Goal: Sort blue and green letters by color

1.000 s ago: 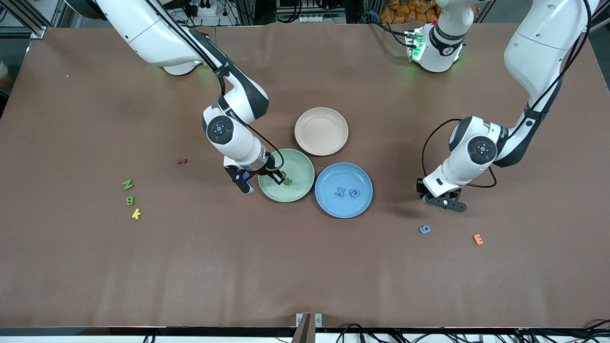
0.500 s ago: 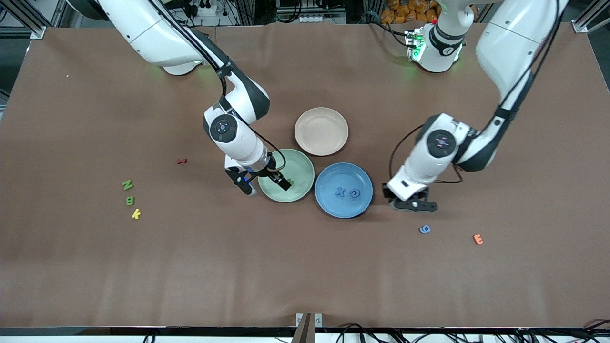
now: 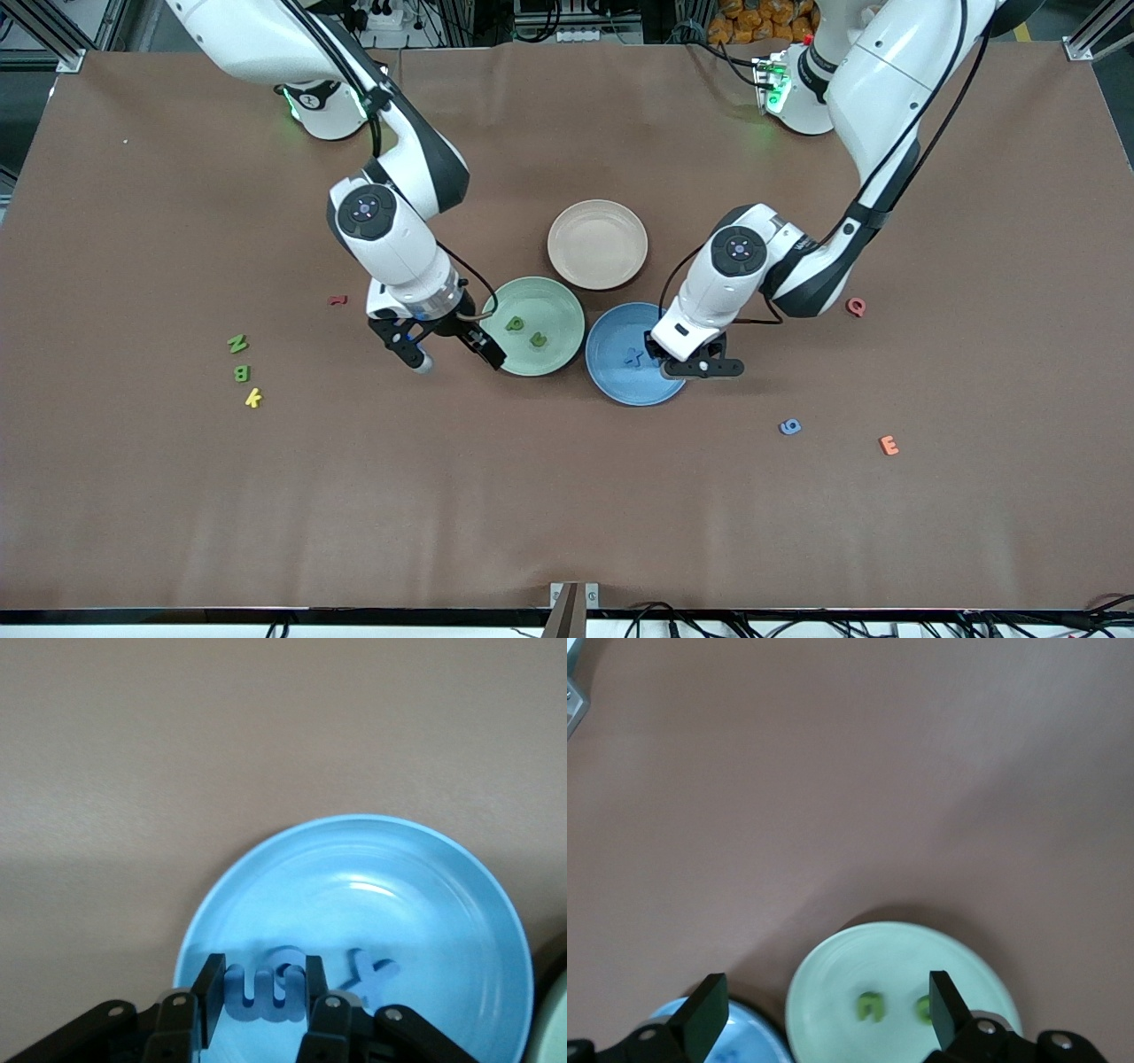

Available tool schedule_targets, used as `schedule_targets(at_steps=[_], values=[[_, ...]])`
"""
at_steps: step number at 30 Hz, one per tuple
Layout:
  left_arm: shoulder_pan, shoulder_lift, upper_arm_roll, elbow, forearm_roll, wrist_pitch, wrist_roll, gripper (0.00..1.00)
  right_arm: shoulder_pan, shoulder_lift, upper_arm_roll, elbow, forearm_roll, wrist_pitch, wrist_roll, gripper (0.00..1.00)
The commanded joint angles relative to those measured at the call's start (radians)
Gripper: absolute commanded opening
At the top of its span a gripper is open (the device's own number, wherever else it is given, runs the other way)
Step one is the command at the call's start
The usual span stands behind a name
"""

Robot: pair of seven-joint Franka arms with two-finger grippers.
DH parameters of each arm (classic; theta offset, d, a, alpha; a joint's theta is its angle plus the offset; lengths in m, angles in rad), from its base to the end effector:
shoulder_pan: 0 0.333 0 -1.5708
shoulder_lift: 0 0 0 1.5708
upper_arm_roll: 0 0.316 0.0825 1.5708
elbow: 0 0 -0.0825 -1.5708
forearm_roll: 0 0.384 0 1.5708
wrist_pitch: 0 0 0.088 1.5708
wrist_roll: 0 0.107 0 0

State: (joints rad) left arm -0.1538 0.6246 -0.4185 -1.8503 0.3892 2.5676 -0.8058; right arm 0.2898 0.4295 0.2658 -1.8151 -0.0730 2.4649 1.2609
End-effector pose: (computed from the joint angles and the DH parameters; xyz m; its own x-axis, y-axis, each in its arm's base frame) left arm 0.5599 -0.3435 0.2235 0.9914 0.0187 0.1299 0.0048 -0.9943 0.1063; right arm 0.5751 0.3388 0.3346 0.7694 -0.6383 0.0222 -0.6158 -0.7506 -0.2394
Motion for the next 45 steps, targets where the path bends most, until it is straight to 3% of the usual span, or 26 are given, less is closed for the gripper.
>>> schedule_targets(at_steps=[1, 2, 3, 12, 22, 30, 42, 45], values=[[-0.016, 0.006, 0.007, 0.023, 0.023, -0.021, -0.024, 0.83, -0.028, -0.064, 0.004, -0.024, -0.044, -0.141, -0.153, 1.00], [-0.016, 0.006, 0.009, 0.023, 0.025, -0.021, -0.023, 0.97, -0.035, -0.061, 0.006, -0.024, -0.047, -0.161, -0.179, 1.00], [-0.016, 0.006, 0.009, 0.022, 0.025, -0.023, -0.021, 1.00, -0.049, -0.060, 0.004, -0.024, -0.048, -0.176, -0.204, 1.00], [-0.004, 0.000, 0.017, 0.026, 0.027, -0.052, -0.007, 1.00, -0.156, -0.149, 0.001, -0.078, -0.073, -0.271, -0.395, 1.00], [0.002, 0.038, 0.179, 0.115, 0.039, -0.053, 0.183, 1.00, -0.285, -0.166, -0.019, -0.118, -0.074, -0.273, -0.773, 1.00], [0.005, 0.072, 0.253, 0.180, 0.025, -0.053, 0.342, 1.00, -0.397, -0.153, -0.059, -0.133, -0.074, -0.259, -1.104, 1.00], [0.045, 0.129, 0.288, 0.201, -0.078, -0.053, 0.369, 1.00, -0.509, -0.107, -0.122, -0.173, -0.073, -0.110, -1.420, 1.00], [0.051, 0.136, 0.290, 0.203, -0.119, -0.053, 0.367, 1.00, -0.523, -0.083, -0.122, -0.197, -0.073, -0.051, -1.442, 0.94]])
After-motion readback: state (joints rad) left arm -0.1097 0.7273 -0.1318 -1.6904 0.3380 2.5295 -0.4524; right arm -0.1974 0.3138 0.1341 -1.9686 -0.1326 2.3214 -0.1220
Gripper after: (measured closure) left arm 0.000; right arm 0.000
